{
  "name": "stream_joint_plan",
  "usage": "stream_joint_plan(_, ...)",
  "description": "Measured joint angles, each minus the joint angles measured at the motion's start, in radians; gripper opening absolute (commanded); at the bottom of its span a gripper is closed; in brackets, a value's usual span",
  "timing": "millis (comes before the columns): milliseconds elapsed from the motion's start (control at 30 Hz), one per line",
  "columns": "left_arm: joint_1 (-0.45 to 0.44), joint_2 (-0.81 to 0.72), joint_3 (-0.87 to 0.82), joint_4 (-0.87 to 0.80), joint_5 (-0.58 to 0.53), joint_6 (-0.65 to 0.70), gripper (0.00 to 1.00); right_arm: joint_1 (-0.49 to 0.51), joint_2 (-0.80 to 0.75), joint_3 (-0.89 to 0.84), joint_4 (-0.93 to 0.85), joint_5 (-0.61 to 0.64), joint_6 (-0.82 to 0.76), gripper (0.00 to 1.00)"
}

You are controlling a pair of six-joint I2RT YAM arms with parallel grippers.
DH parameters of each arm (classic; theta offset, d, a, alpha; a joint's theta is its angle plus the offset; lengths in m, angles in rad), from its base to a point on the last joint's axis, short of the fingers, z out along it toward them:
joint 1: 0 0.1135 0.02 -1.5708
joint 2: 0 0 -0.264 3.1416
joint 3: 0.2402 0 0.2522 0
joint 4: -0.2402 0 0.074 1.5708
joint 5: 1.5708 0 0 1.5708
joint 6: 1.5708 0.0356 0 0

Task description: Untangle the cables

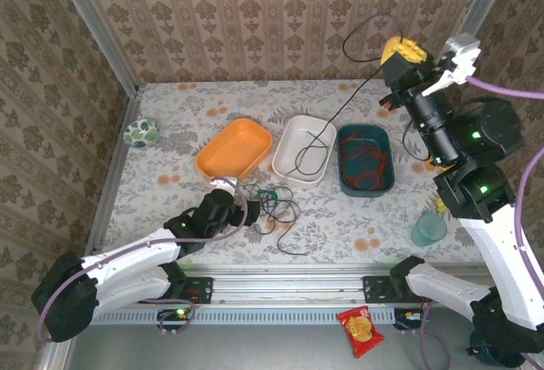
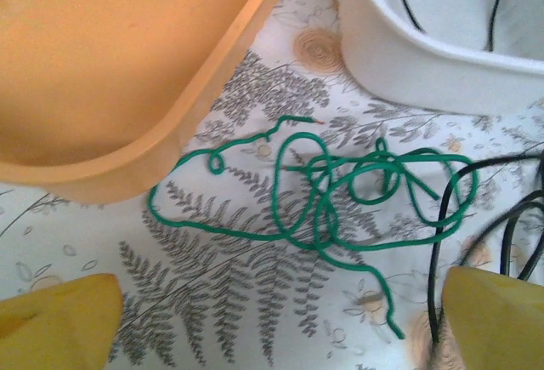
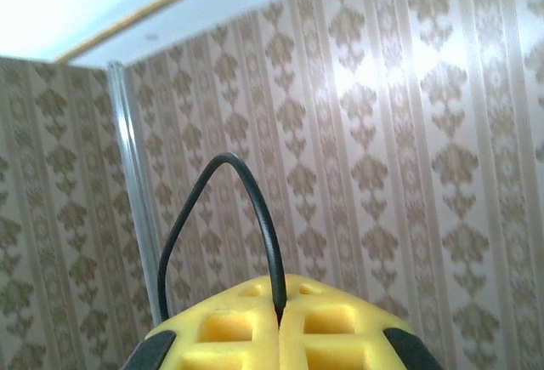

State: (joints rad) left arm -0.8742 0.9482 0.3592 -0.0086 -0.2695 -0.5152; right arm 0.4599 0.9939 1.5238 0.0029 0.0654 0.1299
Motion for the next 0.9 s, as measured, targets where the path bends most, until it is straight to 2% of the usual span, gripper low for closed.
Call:
stream_joint_plan(400, 0.0, 0.01, -0.005, -0.01, 0.091, 0.029, 0.98, -0.005, 0.163, 0.2, 0.043, -0.106, 0.0, 0.0)
stream_joint_plan(667, -0.037, 0.129, 0.094, 0.027, 0.239, 0.091, 1.0, -0.005, 0.282, 0.417, 0.039, -0.16, 0.0, 0.0)
stream_joint_plan(800, -0.048, 0.189, 0.172, 0.078, 0.308, 0.129, 1.0, -0.005, 0.291, 0.461, 0.031, -0.176, 0.0, 0.0)
stream_joint_plan(900, -0.048, 0.256, 0.22, 0.098, 0.313, 0.154, 0.97, -0.005, 0.291, 0.465, 0.018, -0.181, 0.0, 0.0)
